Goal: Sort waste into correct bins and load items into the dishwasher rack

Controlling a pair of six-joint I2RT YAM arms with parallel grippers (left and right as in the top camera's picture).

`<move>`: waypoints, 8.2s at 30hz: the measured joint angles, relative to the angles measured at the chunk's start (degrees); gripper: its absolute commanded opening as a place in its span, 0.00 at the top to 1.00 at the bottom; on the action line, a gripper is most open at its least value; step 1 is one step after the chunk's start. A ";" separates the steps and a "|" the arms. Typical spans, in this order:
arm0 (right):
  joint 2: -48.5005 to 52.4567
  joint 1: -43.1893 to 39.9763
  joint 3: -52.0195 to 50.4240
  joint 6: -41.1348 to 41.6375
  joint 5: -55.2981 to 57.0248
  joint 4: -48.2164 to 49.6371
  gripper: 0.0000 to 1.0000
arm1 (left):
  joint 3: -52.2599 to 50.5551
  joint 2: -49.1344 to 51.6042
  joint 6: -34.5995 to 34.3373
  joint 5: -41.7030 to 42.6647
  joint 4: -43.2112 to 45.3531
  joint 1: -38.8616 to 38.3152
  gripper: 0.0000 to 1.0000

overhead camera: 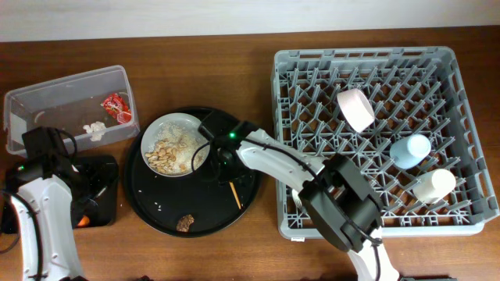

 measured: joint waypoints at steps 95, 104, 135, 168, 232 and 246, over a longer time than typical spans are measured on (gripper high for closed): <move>-35.43 -51.91 -5.09 -13.44 2.25 -36.41 0.40 | 11.21 30.60 4.09 5.95 29.16 -45.53 0.37; -35.43 -51.91 -5.16 -13.51 2.25 -36.24 0.40 | 12.28 34.29 4.57 4.24 26.64 -45.42 0.80; -35.43 -51.91 -5.16 -13.66 2.25 -36.24 0.40 | 14.03 34.42 5.11 -1.73 7.10 -45.79 1.00; -35.43 -51.91 -5.16 -13.68 2.25 -36.24 0.40 | 25.22 31.50 0.55 -7.76 -11.63 -49.90 1.00; -35.39 -51.91 -7.93 -13.92 2.34 -35.41 0.40 | 25.29 22.40 31.01 45.40 -9.07 16.24 1.00; -35.39 -51.91 -7.93 -13.88 2.75 -35.32 0.40 | 25.29 22.40 38.34 60.76 -14.91 22.73 1.00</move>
